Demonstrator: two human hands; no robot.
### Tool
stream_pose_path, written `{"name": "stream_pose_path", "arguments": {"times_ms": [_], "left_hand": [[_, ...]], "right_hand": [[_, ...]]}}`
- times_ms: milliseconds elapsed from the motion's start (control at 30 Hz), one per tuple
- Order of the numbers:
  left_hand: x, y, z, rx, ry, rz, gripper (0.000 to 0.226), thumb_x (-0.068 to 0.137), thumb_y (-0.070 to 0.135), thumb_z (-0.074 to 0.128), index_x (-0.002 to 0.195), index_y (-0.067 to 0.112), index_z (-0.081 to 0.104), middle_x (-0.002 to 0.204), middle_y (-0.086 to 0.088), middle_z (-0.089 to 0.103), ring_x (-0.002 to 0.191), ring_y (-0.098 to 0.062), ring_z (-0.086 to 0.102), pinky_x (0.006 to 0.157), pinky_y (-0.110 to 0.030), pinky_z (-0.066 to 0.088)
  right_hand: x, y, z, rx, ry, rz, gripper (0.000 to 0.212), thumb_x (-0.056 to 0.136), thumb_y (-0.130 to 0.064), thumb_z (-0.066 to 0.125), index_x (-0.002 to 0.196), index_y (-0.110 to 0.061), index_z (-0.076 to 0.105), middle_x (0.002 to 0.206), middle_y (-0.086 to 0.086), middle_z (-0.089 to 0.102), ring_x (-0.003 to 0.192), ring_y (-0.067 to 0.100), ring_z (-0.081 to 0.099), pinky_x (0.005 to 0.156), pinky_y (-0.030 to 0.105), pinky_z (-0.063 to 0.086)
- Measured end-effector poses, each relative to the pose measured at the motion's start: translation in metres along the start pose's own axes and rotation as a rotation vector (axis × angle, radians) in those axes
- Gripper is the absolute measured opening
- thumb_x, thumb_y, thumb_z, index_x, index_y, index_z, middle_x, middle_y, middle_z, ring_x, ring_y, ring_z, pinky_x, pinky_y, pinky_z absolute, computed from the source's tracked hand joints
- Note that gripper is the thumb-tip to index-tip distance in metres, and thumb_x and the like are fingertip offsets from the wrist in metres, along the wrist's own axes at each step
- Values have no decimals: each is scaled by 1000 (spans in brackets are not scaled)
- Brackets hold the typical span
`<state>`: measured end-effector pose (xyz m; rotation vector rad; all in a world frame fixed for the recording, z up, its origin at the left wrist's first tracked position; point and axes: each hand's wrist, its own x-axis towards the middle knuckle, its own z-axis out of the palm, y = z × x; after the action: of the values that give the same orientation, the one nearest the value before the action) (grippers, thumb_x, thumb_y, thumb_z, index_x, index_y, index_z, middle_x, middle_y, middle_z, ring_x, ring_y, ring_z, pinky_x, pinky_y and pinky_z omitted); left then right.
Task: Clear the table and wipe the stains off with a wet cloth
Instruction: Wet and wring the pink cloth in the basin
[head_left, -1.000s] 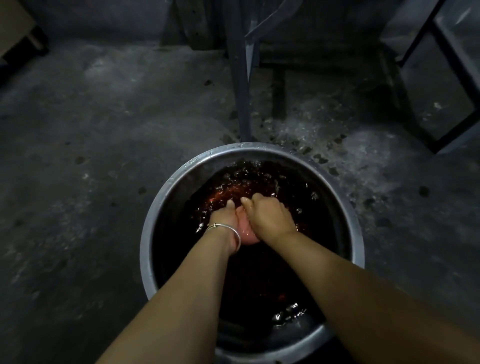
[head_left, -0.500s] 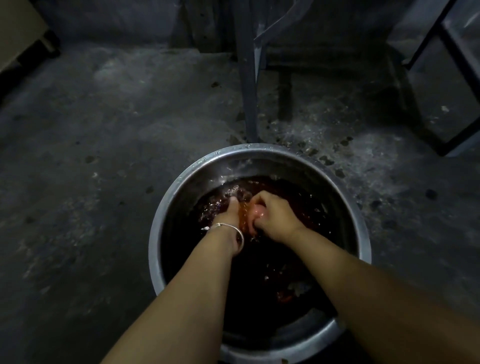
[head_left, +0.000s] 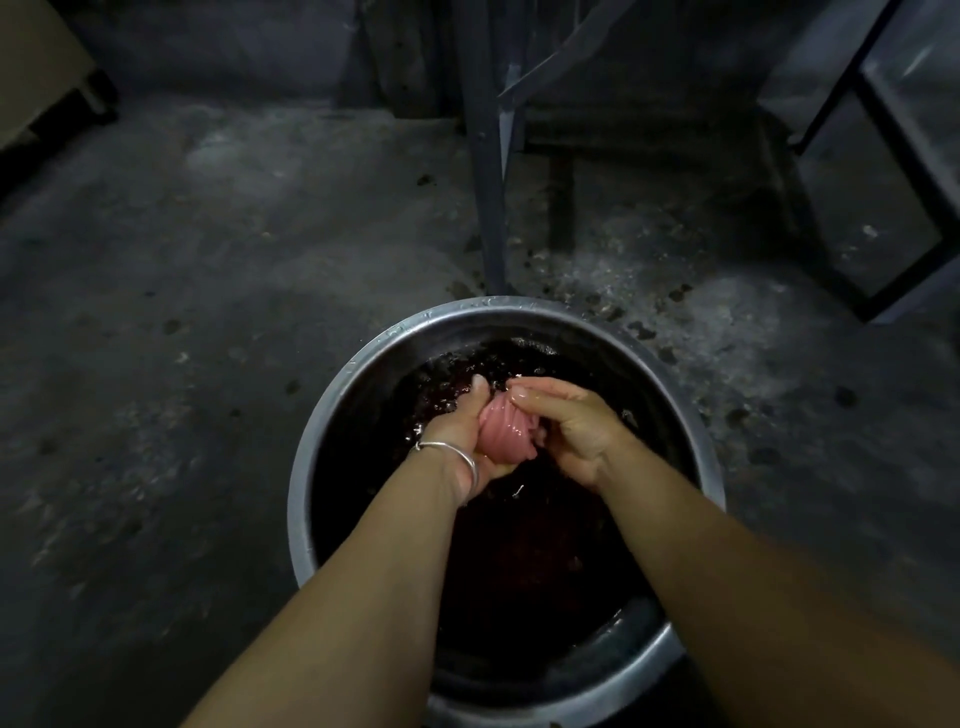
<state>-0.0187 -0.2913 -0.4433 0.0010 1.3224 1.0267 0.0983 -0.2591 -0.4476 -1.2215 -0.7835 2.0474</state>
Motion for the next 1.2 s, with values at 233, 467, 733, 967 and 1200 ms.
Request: {"name": "stream_pose_path", "arguments": {"times_ms": [233, 467, 733, 967, 1200], "left_hand": [[-9, 2, -2, 216, -293, 11, 57, 69, 47, 62, 112, 10, 61, 110, -8, 67, 100, -18, 63, 73, -31, 54], [-16, 13, 2, 444, -366, -21, 32, 86, 20, 59, 113, 4, 55, 97, -12, 63, 80, -18, 64, 65, -27, 58], [-20, 22, -3, 391, -463, -116, 46, 73, 17, 69, 113, 0, 58, 111, -19, 63, 94, -27, 67, 71, -39, 58], [-22, 11, 8, 682, -376, -22, 10, 81, 3, 63, 85, 12, 59, 67, -2, 58, 62, -11, 55, 60, -24, 47], [-4, -7, 26, 1089, 5, 300, 47, 76, 15, 66, 114, 2, 41, 91, -14, 62, 74, -27, 63, 60, -29, 44]], "right_hand": [[11, 12, 22, 149, 6, 187, 33, 83, -36, 65, 104, -11, 64, 86, 4, 68, 75, 15, 66, 73, 30, 54], [10, 4, 18, 33, -38, 11, 10, 90, -7, 56, 92, -7, 66, 72, 7, 66, 69, 14, 64, 68, 23, 55], [6, -11, 16, 141, -160, -76, 21, 90, 2, 51, 103, -7, 65, 71, 9, 65, 65, 15, 66, 67, 25, 58], [17, -25, 24, -128, -32, 82, 22, 96, -22, 49, 93, -8, 65, 50, -3, 46, 41, 5, 46, 45, 18, 45], [36, -25, 33, -562, 294, 20, 29, 97, -21, 46, 84, -3, 65, 69, 8, 60, 64, 20, 58, 65, 30, 48]]}}
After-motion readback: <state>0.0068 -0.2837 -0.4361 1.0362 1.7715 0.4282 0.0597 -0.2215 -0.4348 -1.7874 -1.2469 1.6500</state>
